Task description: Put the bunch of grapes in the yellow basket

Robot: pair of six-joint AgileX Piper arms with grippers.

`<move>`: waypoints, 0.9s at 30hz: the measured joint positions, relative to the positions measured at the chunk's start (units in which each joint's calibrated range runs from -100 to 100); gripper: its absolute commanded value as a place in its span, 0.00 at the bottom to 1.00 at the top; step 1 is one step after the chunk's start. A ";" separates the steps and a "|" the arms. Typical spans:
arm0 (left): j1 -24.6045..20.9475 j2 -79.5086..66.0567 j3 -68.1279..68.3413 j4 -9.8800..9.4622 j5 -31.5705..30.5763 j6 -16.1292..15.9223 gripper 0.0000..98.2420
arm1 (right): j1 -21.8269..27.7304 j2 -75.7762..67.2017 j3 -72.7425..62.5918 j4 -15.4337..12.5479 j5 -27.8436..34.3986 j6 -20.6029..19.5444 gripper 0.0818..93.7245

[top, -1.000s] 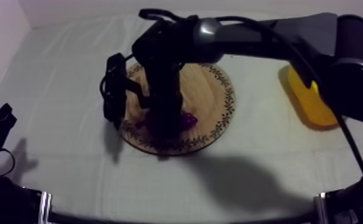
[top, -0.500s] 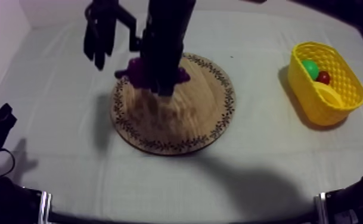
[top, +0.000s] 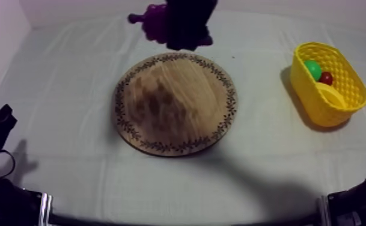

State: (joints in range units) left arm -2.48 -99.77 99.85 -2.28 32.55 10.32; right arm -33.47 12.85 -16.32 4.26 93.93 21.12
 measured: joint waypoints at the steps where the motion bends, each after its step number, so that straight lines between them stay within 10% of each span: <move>1: 0.00 0.00 0.00 0.00 0.00 0.00 0.00 | 0.58 -1.15 1.34 0.13 -0.23 -0.49 0.31; 27: 0.00 0.00 0.00 0.00 0.00 0.00 0.00 | 28.69 -18.18 35.30 3.67 -2.36 -4.18 0.36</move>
State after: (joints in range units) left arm -2.48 -99.77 99.85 -2.28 32.55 10.32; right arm -4.78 -5.33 18.97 7.93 91.57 16.94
